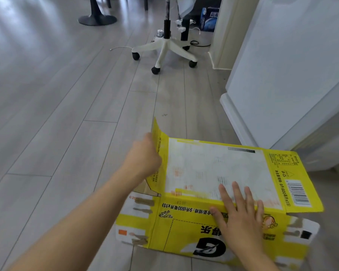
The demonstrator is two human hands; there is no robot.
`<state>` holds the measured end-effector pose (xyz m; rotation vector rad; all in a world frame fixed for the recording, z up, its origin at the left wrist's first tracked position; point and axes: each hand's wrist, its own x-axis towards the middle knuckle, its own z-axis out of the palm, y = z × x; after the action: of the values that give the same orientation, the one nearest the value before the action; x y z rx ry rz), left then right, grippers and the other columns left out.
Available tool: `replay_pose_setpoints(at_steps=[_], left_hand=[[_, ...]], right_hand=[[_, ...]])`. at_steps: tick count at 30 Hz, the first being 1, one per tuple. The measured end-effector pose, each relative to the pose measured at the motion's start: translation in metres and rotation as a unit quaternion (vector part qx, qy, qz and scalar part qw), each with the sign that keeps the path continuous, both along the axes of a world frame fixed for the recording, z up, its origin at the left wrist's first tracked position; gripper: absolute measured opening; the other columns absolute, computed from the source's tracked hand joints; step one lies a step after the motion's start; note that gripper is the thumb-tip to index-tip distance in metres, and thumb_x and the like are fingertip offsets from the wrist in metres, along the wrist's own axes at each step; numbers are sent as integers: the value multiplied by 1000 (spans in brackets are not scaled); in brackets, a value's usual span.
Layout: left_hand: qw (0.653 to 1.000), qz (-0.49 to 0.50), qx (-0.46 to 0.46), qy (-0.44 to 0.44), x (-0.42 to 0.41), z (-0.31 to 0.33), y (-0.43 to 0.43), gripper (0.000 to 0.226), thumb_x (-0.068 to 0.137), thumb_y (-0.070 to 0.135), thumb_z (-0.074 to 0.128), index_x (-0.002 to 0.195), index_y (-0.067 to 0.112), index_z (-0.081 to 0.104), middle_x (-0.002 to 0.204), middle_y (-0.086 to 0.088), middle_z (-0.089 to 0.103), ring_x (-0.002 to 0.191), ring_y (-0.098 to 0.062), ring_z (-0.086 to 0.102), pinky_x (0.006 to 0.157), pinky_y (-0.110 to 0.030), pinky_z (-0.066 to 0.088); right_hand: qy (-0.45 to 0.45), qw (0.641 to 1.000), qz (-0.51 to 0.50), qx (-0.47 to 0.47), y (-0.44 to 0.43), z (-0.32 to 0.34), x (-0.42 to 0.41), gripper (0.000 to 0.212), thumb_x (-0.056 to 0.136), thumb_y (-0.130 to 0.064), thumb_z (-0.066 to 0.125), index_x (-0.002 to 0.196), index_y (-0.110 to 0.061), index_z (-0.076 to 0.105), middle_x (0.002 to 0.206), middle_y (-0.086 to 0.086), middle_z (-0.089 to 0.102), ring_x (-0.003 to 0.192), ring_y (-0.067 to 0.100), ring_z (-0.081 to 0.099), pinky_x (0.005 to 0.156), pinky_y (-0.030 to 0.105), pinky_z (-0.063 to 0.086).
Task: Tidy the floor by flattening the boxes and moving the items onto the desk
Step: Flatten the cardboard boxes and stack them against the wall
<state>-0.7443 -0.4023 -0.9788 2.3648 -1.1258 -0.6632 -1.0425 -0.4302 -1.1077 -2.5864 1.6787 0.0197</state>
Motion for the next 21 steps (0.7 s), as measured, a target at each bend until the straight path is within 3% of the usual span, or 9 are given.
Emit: replay_pose_setpoints(at_steps=[2, 4, 7, 10, 12, 15, 17, 19, 21], left_hand=[[998, -24, 22, 54, -30, -6, -10, 50, 88, 18, 46, 136, 19, 33, 120, -16, 58, 104, -36, 59, 84, -44, 52], [993, -59, 81, 56, -61, -20, -8, 67, 94, 40, 42, 152, 26, 11, 158, -26, 19, 142, -45, 26, 114, -55, 30], [991, -85, 99, -38, -82, -34, 1, 75, 99, 62, 25, 158, 27, -5, 163, -17, -22, 150, -40, -14, 120, -55, 6], [997, -64, 31, -41, -80, -33, 8, 75, 98, 58, 38, 155, 18, 12, 164, -14, -1, 147, -40, 13, 114, -50, 27], [998, -8, -53, 44, -74, -27, 18, 70, 90, 63, 50, 142, 19, 30, 145, -3, 38, 125, -26, 47, 95, -41, 46], [984, 18, -88, 155, -80, -26, 41, 58, 84, 71, 41, 121, 26, 45, 129, 1, 57, 113, -20, 60, 92, -46, 53], [985, -50, -33, 161, -91, -41, 50, 75, 87, 74, 30, 144, 24, 37, 162, -3, 28, 148, -25, 28, 117, -46, 33], [983, -105, 37, 148, -107, -62, 52, 87, 95, 71, 24, 160, 15, 10, 168, 0, -5, 154, -14, -8, 125, -37, 6], [980, -106, 93, 143, -114, -87, 51, 85, 99, 65, 23, 160, 11, 0, 167, -1, -14, 153, -16, -12, 125, -36, 1]], right_hand=[[0, 1000, 1, 1, 0, 1, 0, 73, 88, -79, 10, 153, -45, 12, 164, -2, 9, 151, 28, 0, 117, 60, 9], [-1, 1000, 1, 3, 1, 2, 0, 73, 89, -79, 12, 153, -44, 14, 163, -2, 12, 151, 28, 3, 117, 60, 11], [-2, 1000, 3, -1, 5, 3, -1, 73, 89, -79, 15, 152, -42, 23, 162, -1, 18, 150, 30, 8, 116, 62, 13], [4, 1000, 11, -4, 10, 6, -3, 74, 89, -78, 17, 151, -39, 28, 162, 1, 21, 150, 32, 11, 115, 63, 13], [4, 1000, 9, -7, 15, 9, -4, 75, 88, -78, 17, 151, -38, 30, 162, 2, 21, 150, 33, 12, 114, 63, 15], [-3, 1000, 4, -11, 23, 11, -4, 78, 86, -82, 22, 152, -41, 23, 163, 0, 16, 150, 32, 8, 115, 63, 12], [0, 999, 37, 14, 33, 6, -2, 77, 86, -82, 22, 152, -43, 20, 163, -2, 16, 150, 30, 8, 115, 62, 14], [4, 996, 53, 66, 45, -8, -1, 81, 85, -84, 20, 154, -42, 12, 163, -5, 14, 151, 26, 9, 114, 61, 22], [11, 994, -9, 110, 53, -24, -1, 86, 82, -87, 15, 154, -42, 3, 162, -9, 12, 150, 18, 11, 114, 61, 20]])
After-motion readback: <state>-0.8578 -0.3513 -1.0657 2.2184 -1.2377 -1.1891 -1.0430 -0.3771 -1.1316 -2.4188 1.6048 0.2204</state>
